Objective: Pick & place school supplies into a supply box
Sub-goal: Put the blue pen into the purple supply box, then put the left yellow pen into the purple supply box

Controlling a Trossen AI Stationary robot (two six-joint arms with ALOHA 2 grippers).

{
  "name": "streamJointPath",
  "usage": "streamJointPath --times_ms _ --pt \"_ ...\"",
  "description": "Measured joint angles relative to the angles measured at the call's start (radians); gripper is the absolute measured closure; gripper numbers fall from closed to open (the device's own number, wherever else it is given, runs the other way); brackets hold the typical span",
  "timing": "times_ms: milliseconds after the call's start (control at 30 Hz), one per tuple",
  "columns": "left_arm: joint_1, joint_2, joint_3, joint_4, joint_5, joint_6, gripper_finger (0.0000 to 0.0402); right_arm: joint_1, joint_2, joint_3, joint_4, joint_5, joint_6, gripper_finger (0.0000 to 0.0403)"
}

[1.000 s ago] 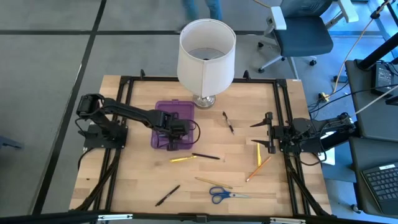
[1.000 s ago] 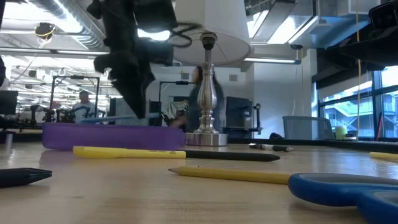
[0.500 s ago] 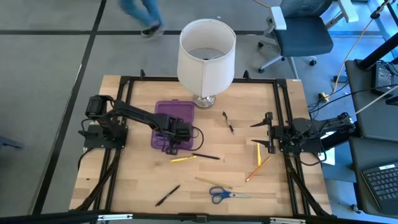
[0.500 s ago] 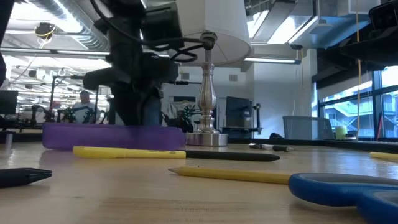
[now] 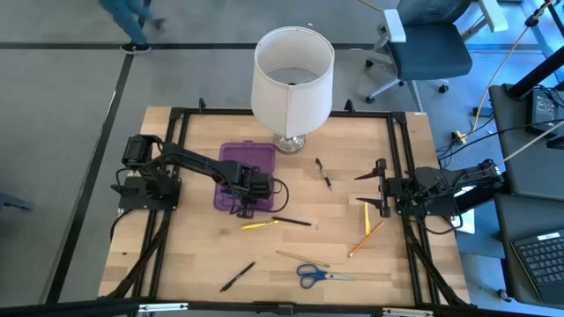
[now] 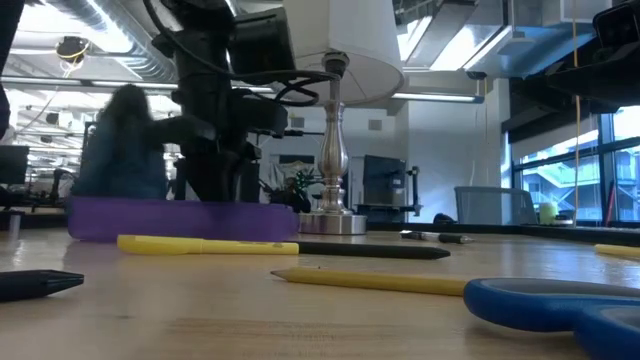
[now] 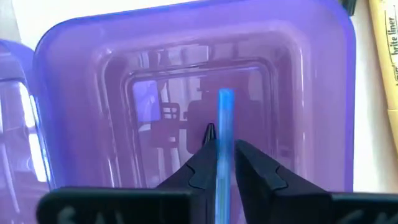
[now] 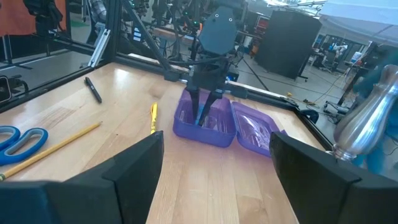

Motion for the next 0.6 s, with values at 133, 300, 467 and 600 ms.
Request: streamJointPath --times_ms 133,300,467,600 --pt "0.000 -0.003 0.023 -0.002 0.001 -0.003 0.0329 0.000 0.000 0.000 0.000 0.000 0.000 0.0106" --pt "0.000 -0.003 0.088 -0.074 0.003 -0.047 0.0319 0.000 0.000 0.000 0.000 0.000 0.000 0.0106" --pt "0.000 -0.003 0.180 -0.156 0.083 -0.227 0.0319 0.000 0.000 0.000 0.000 0.000 -0.001 0.0106" --pt "-0.001 -0.003 0.240 -0.136 0.127 -0.468 0.0322 0.000 0.000 0.000 0.000 0.000 -0.001 0.0106"
